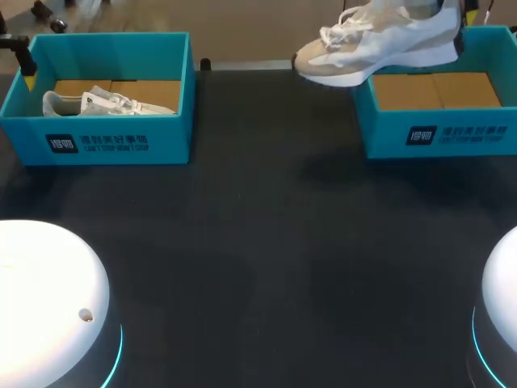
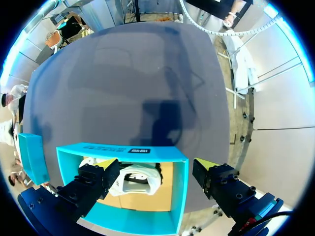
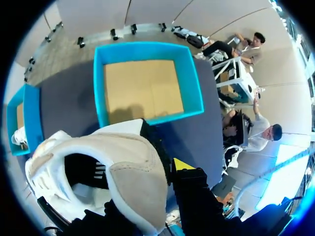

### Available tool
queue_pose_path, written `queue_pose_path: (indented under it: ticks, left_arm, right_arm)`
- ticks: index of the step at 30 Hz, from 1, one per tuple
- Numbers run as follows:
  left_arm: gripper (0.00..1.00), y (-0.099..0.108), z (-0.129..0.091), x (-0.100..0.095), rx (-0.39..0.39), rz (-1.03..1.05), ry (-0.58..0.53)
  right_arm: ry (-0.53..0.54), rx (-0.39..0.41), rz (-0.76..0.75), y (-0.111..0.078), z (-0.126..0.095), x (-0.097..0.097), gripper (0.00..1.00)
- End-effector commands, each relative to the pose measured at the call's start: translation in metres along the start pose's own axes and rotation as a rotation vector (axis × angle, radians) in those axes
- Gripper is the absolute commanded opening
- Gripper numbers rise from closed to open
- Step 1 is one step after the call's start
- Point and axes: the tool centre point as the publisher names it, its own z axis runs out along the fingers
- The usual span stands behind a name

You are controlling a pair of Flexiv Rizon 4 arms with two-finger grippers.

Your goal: Take the shoe out of the shoebox, open the shoe tongue, remove and reinsert the insole, then place the shoe into the shoebox

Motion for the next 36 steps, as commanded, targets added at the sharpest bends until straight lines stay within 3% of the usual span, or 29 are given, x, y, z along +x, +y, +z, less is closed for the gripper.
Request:
queue_pose_path:
  ticks: [1, 9, 27, 30, 36]
  left_arm:
    - [1.0, 0.0, 0.0, 0.0, -0.001, 0.001, 0.002]
    - [1.0, 0.0, 0.0, 0.0, -0.001, 0.001, 0.002]
    - [1.0, 0.0, 0.0, 0.0, -0.001, 0.001, 0.002]
    - [1.0, 0.0, 0.0, 0.0, -0.001, 0.001, 0.002]
    - [1.0, 0.0, 0.0, 0.0, -0.001, 0.001, 0.002]
  right_arm:
    - [0.03, -0.098, 0.016, -0.035, 0.002, 0.006, 0.0]
    - [0.086, -0.079, 0.064, -0.098, 0.008, 0.027, 0.0]
    - [0.086, -0.079, 0.064, -0.098, 0.008, 0.027, 0.0]
    - [0.051, -0.09, 0.084, -0.118, 0.01, 0.037, 0.0]
    - [0.046, -0.118, 0.058, -0.185, 0.02, 0.065, 0.0]
